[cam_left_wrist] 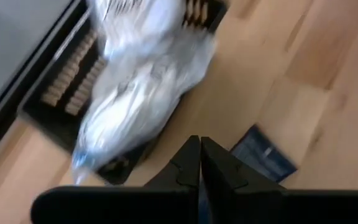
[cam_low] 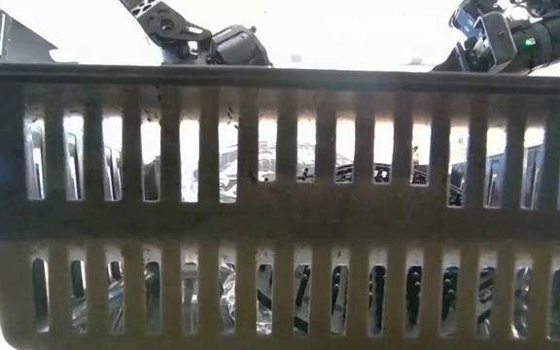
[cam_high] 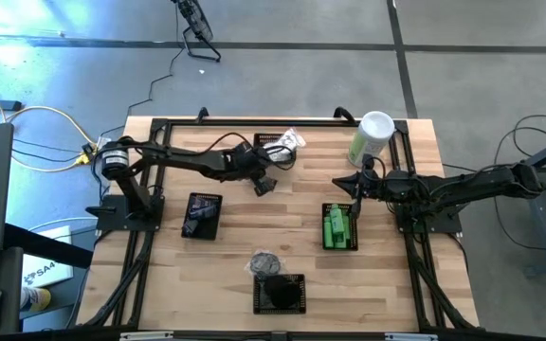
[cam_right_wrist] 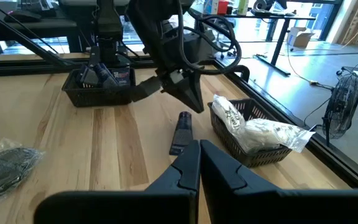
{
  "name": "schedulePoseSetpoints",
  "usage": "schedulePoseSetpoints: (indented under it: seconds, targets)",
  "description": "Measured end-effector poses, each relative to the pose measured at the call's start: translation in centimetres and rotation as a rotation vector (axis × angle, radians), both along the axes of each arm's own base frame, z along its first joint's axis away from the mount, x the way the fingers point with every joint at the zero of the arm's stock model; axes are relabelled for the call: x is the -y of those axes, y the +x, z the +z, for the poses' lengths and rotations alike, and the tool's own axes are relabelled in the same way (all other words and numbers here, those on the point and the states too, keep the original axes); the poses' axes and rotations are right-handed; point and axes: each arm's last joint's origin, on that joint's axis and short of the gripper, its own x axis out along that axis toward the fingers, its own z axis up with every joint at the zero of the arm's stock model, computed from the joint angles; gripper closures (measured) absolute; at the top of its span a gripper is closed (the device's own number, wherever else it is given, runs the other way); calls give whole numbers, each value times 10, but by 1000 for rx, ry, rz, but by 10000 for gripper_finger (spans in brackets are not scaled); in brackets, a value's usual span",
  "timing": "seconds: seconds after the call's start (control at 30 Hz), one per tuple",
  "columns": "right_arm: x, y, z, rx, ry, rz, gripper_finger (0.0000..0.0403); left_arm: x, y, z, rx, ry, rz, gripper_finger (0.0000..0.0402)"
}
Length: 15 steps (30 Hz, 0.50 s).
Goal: Pick & Place Travel size toiletries
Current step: Put the blue bottle into the middle left black bin
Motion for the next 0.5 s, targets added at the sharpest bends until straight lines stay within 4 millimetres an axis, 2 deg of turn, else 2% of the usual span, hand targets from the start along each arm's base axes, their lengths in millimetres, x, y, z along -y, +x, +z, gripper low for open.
schedulePoseSetpoints:
  seconds: [0.33,0.5]
  targets:
    - [0,0,0,0,0,0,399,9,-16,-26,-99,23,130,400]
    - [0,0,0,1,0,0,399,9,-17,-28,-84,23,143,401]
